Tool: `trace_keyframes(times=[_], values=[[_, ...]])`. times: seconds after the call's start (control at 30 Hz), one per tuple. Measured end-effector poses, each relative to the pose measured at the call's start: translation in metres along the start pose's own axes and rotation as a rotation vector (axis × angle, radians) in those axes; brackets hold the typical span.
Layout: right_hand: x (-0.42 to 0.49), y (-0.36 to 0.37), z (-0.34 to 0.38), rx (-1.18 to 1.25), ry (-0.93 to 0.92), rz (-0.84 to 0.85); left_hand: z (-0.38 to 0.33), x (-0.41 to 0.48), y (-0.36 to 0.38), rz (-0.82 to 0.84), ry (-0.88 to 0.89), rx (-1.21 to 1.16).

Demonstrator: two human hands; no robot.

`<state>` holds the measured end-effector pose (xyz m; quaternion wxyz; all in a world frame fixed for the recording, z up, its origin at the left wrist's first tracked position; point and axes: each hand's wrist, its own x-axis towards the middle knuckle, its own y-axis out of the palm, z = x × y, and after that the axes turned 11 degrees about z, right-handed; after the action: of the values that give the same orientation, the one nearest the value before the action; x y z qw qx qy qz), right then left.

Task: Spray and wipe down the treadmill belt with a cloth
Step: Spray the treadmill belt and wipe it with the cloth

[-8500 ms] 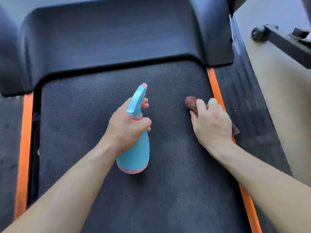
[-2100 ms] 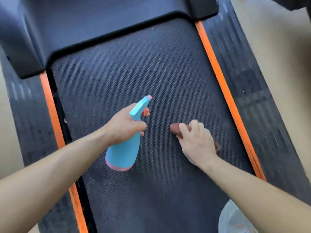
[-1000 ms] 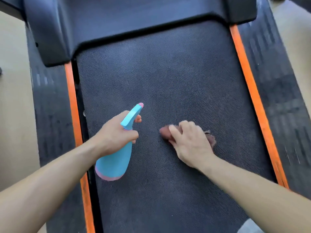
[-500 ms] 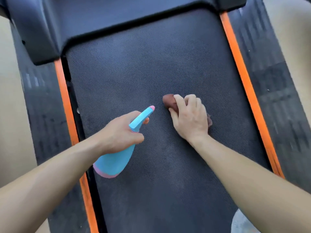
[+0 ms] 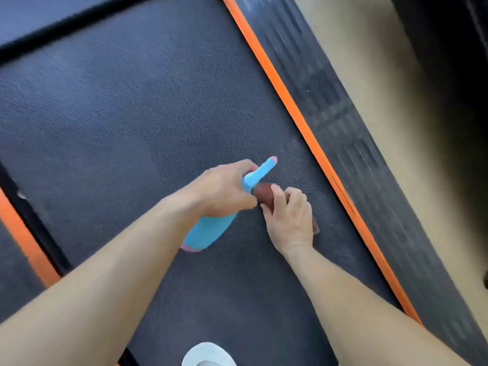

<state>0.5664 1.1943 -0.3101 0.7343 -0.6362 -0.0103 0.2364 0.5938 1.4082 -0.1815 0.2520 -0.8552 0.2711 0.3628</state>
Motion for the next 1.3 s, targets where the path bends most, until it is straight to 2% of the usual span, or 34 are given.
trace_keyframes(times=[0.1, 0.23, 0.53, 0.63, 0.8, 0.9, 1.3], values=[[0.001, 0.002, 0.0, 0.025, -0.009, -0.008, -0.004, -0.003, 0.013, -0.001, 0.025, -0.075], [0.001, 0.008, -0.005, 0.018, -0.059, -0.063, 0.006, -0.011, 0.019, 0.005, -0.036, -0.098], [0.001, 0.003, -0.009, 0.049, -0.133, -0.109, 0.031, -0.054, 0.055, -0.171, -0.126, -0.288], [-0.009, -0.001, -0.016, 0.037, -0.161, -0.099, 0.027, -0.061, 0.064, -0.178, -0.123, -0.324], [-0.062, 0.012, -0.053, 0.032, -0.046, -0.15, 0.022, -0.053, 0.077, -0.157, -0.107, -0.381], [-0.087, 0.018, -0.066, 0.032, -0.051, -0.141, 0.02, -0.048, 0.083, -0.122, -0.106, -0.372], [-0.085, 0.02, -0.069, 0.032, -0.06, -0.106, 0.004, -0.028, 0.086, -0.135, -0.117, -0.35]])
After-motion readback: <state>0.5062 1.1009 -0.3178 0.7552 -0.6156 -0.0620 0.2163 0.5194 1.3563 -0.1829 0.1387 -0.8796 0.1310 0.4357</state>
